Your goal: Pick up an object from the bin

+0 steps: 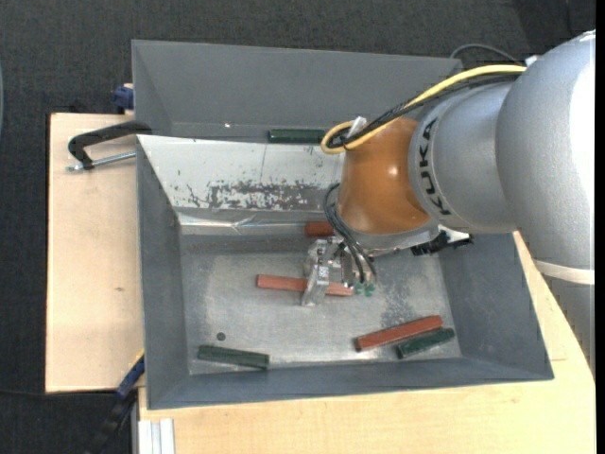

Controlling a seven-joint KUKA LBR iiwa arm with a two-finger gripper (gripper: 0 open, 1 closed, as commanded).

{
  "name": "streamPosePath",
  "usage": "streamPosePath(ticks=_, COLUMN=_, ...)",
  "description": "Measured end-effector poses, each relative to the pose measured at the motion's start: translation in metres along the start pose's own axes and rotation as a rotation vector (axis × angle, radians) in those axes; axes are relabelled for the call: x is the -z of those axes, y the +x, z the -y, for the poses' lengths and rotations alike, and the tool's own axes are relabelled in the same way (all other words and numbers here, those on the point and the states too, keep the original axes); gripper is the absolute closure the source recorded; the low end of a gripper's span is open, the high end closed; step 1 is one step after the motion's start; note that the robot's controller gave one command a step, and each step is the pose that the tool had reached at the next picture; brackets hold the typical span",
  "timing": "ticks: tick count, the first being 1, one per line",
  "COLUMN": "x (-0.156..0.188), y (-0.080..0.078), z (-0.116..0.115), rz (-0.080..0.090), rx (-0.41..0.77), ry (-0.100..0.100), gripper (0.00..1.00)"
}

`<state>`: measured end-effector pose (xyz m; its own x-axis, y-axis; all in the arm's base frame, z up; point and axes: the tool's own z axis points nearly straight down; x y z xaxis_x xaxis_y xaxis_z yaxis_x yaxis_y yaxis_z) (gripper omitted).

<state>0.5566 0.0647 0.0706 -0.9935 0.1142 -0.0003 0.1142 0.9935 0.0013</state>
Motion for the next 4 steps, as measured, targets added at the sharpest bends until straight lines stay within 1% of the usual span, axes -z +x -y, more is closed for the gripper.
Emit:
streamPosePath(ticks=2, x=0.0, y=0.0, z=0.0, rz=0.0, rx=0.0, ry=0.0, gripper=1.0)
streamPosePath(ticks=3, x=0.007, y=0.001, z=0.0, rz=-0.004, rx=0.001, ry=0.001, gripper=1.0)
streamPosePath(ticks=4, x=0.026, y=0.002, z=0.0, rz=-0.005, rx=0.001, ry=0.001, gripper=1.0)
